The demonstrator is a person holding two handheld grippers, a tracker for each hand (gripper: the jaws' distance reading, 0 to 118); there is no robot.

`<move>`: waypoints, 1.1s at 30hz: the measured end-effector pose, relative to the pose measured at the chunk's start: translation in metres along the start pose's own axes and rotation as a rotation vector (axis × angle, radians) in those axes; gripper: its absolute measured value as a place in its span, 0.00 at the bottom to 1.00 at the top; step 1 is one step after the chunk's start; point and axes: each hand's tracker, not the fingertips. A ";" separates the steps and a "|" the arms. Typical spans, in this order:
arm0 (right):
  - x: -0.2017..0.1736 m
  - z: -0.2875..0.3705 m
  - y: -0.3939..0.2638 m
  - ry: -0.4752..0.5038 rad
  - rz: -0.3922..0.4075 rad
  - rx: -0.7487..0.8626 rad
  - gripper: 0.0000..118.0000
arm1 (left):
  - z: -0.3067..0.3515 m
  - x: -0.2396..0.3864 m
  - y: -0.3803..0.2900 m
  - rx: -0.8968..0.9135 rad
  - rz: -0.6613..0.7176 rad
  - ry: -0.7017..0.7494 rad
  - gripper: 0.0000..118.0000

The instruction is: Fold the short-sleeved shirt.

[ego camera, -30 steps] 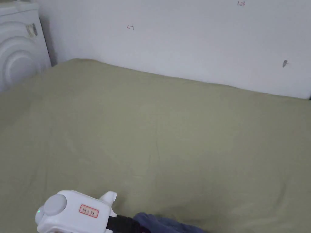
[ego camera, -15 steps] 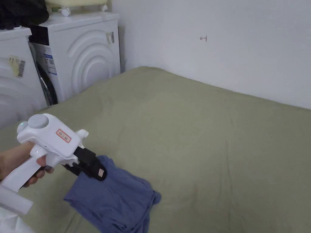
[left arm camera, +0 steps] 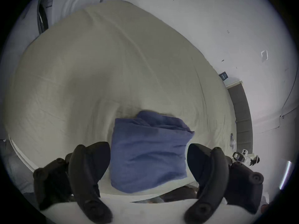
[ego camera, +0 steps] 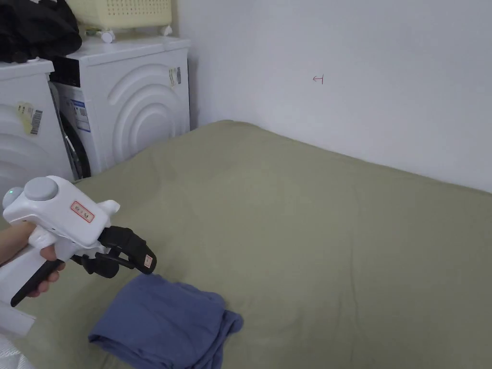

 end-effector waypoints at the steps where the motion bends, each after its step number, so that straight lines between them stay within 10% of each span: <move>1: -0.002 0.004 0.001 0.007 0.010 0.010 0.00 | 0.005 0.011 -0.004 0.053 -0.014 0.031 0.86; 3: -0.010 0.013 0.004 0.005 0.028 0.026 0.00 | 0.011 0.036 -0.015 0.110 -0.066 0.034 0.73; 5: -0.020 0.023 0.009 -0.010 0.074 0.051 0.00 | 0.008 0.071 -0.028 0.159 -0.108 -0.005 0.08; 6: -0.024 0.027 0.012 -0.027 0.097 0.069 0.00 | 0.006 0.089 -0.038 0.212 -0.138 0.037 0.01; 15: -0.093 0.061 0.037 -0.477 0.450 0.382 0.00 | -0.039 0.292 -0.137 0.558 -0.277 -0.068 0.01; 24: -0.153 0.060 0.037 -0.871 0.742 0.681 0.00 | -0.064 0.455 -0.212 0.956 -0.520 0.213 0.01; 33: -0.163 0.075 0.035 -0.816 0.768 0.696 0.00 | -0.053 0.482 -0.223 0.967 -0.601 0.177 0.01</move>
